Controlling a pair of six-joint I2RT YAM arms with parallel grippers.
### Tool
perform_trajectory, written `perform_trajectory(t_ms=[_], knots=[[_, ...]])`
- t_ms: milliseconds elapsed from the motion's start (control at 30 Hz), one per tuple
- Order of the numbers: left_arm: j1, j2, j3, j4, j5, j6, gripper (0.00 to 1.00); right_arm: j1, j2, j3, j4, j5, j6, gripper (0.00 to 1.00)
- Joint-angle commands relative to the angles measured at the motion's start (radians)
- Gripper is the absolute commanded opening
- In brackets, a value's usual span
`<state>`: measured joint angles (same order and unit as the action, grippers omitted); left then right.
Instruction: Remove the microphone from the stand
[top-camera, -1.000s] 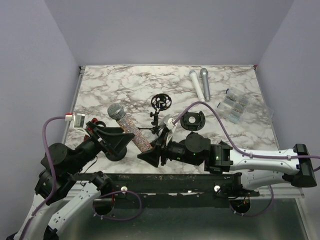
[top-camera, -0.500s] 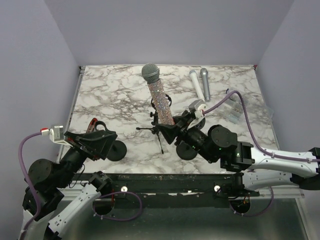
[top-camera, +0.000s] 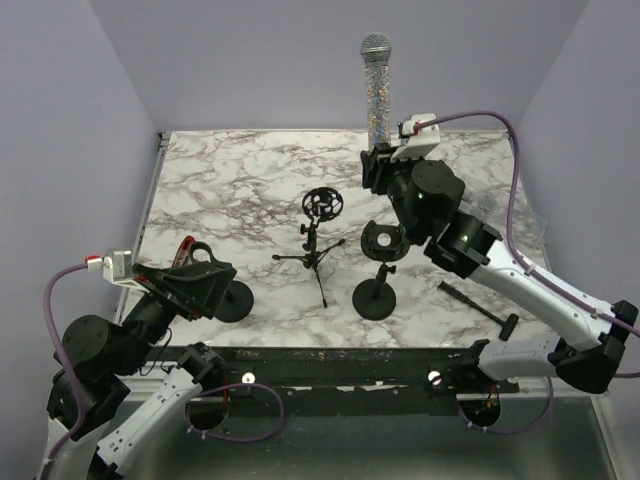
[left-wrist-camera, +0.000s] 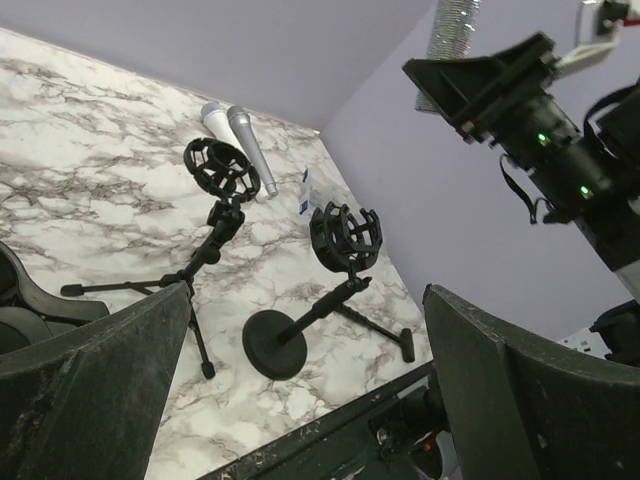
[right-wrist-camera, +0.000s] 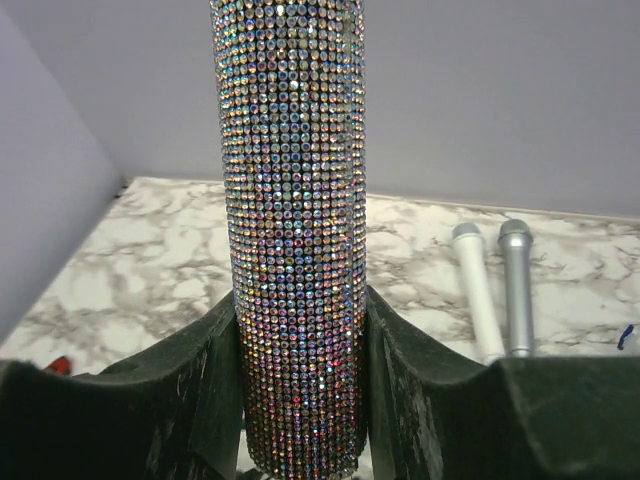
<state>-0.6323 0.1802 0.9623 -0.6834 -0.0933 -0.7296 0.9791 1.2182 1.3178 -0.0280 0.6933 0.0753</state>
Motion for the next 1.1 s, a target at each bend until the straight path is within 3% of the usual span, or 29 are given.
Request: perform_trajectory(t_ms=[0, 267, 567, 767, 933, 1067], knots=[[0.003, -0.002, -0.011, -0.016, 0.007, -0.003, 0.98, -0.171, 0.112, 0.107, -0.175, -0.191, 0.087, 0.26], [0.003, -0.007, -0.012, -0.022, 0.010, -0.015, 0.98, -0.524, 0.368, 0.225, -0.268, -0.633, 0.187, 0.23], [0.004, -0.015, -0.016, -0.031, 0.020, -0.022, 0.98, -0.698, 0.690, 0.310, -0.331, -0.973, 0.161, 0.23], [0.004, -0.016, -0.035, -0.019, 0.026, -0.019, 0.98, -0.699, 0.821, 0.276, -0.274, -1.054, 0.152, 0.23], [0.003, -0.014, -0.048, -0.012, 0.033, -0.022, 0.98, -0.698, 0.848, 0.210, -0.214, -1.021, 0.172, 0.23], [0.003, -0.005, -0.053, -0.005, 0.036, -0.020, 0.99, -0.698, 0.856, 0.177, -0.185, -0.912, 0.203, 0.25]])
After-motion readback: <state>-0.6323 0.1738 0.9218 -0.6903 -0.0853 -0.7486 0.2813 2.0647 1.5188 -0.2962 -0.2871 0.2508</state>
